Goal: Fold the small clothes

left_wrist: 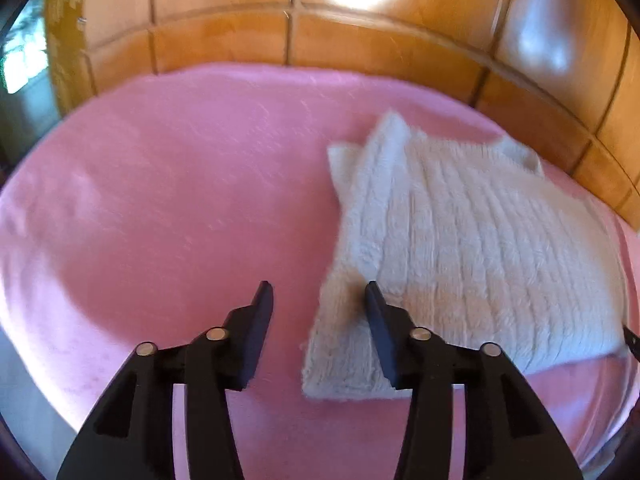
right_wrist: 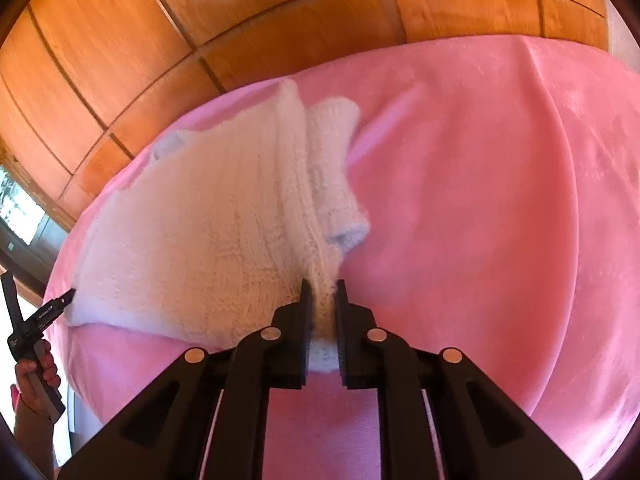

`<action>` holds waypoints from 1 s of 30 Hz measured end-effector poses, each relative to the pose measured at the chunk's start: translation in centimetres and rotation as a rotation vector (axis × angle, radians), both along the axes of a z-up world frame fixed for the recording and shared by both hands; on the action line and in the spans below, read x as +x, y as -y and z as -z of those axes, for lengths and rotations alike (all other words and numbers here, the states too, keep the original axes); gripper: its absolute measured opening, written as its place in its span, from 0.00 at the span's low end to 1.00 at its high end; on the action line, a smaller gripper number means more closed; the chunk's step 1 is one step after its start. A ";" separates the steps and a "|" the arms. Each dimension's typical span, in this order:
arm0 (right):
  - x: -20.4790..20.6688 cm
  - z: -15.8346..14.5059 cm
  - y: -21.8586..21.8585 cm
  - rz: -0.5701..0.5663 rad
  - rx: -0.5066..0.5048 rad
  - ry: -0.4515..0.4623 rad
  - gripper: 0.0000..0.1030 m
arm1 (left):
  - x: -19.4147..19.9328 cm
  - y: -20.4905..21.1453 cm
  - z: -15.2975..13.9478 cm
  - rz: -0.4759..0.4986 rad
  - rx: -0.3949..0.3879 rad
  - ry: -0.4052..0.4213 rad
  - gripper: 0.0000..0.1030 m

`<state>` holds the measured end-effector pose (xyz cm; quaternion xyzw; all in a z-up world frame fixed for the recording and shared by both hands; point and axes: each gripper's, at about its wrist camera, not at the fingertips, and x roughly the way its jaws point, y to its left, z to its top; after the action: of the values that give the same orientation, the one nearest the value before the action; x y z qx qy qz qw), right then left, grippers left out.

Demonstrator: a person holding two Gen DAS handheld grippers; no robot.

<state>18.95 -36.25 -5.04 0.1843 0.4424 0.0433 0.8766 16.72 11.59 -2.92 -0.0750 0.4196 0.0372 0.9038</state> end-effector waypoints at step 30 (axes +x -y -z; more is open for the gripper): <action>5.3 1.4 1.6 -0.087 0.200 -0.016 0.68 | 2.4 16.5 0.2 0.330 0.187 0.030 0.45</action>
<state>24.29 -37.86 -6.41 0.2520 0.4505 0.1237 0.8475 19.10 -4.92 -3.14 0.0784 0.4076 -0.0739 0.9068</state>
